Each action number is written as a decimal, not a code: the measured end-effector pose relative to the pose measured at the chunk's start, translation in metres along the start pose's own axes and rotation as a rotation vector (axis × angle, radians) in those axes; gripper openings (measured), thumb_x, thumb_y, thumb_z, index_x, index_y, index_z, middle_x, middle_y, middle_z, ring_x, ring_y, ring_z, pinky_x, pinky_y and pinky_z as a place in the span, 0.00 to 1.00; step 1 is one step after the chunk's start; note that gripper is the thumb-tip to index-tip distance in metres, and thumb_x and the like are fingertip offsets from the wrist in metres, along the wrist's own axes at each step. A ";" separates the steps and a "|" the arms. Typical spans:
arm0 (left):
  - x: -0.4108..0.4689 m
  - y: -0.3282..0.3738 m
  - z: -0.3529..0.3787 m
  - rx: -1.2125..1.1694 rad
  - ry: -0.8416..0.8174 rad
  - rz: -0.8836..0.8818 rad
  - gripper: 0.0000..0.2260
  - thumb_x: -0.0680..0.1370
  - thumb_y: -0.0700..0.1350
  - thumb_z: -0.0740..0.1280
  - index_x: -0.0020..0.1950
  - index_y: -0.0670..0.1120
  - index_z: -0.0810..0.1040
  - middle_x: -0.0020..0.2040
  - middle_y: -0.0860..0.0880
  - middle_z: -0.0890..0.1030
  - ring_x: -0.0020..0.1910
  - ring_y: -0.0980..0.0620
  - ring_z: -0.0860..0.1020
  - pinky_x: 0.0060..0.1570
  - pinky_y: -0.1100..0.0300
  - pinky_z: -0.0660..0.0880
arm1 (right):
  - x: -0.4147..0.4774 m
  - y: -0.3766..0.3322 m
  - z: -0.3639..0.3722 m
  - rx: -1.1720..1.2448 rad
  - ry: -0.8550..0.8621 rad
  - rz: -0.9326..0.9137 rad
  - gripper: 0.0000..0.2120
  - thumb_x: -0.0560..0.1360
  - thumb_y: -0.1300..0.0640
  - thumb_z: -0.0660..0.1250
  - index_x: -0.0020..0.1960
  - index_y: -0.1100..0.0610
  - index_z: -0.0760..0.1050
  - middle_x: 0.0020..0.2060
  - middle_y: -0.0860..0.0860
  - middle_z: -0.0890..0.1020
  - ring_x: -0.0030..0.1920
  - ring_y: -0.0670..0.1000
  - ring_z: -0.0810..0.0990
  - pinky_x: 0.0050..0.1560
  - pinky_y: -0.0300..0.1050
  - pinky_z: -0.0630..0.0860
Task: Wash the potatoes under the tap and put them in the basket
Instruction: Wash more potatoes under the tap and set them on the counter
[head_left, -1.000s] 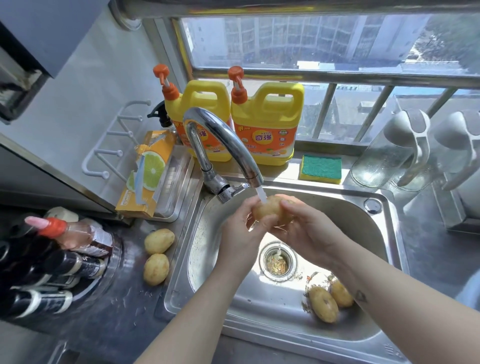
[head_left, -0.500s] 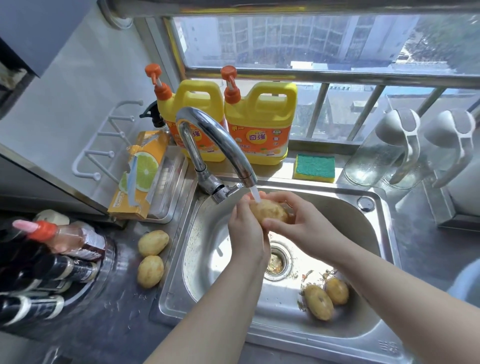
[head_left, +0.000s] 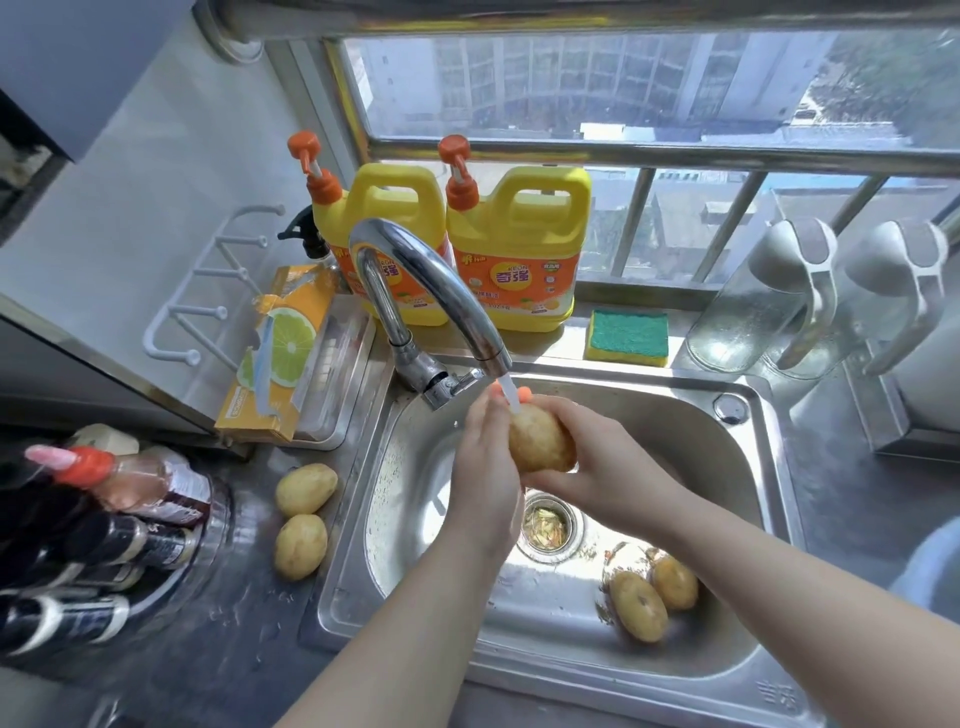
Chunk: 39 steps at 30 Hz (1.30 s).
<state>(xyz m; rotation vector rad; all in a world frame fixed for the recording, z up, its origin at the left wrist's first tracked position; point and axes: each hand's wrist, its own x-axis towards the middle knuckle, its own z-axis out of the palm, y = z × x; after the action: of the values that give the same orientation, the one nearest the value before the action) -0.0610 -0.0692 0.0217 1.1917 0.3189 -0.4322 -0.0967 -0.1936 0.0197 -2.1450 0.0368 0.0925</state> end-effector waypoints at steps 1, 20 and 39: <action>-0.003 -0.005 -0.003 0.099 -0.058 0.063 0.15 0.81 0.51 0.63 0.67 0.50 0.74 0.61 0.47 0.81 0.61 0.49 0.80 0.63 0.47 0.77 | 0.000 -0.001 0.000 0.010 0.009 0.016 0.30 0.70 0.52 0.78 0.69 0.46 0.71 0.57 0.40 0.81 0.56 0.42 0.80 0.57 0.44 0.79; -0.001 0.009 -0.014 0.067 -0.268 -0.060 0.13 0.85 0.40 0.56 0.66 0.47 0.75 0.65 0.49 0.80 0.60 0.54 0.80 0.58 0.58 0.79 | 0.005 -0.002 0.004 0.224 -0.136 0.186 0.32 0.66 0.49 0.76 0.67 0.46 0.69 0.55 0.48 0.81 0.55 0.49 0.82 0.59 0.56 0.80; 0.007 0.002 -0.011 -0.082 -0.077 -0.126 0.12 0.86 0.44 0.57 0.62 0.45 0.79 0.56 0.44 0.84 0.54 0.48 0.83 0.52 0.53 0.81 | 0.005 -0.004 0.005 0.024 -0.094 0.146 0.34 0.68 0.50 0.80 0.70 0.47 0.70 0.54 0.43 0.82 0.51 0.43 0.81 0.52 0.40 0.78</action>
<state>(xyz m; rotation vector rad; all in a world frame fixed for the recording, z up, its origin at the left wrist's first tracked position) -0.0542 -0.0594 0.0171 1.0757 0.3428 -0.5680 -0.0914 -0.1870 0.0200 -2.1101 0.1387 0.2762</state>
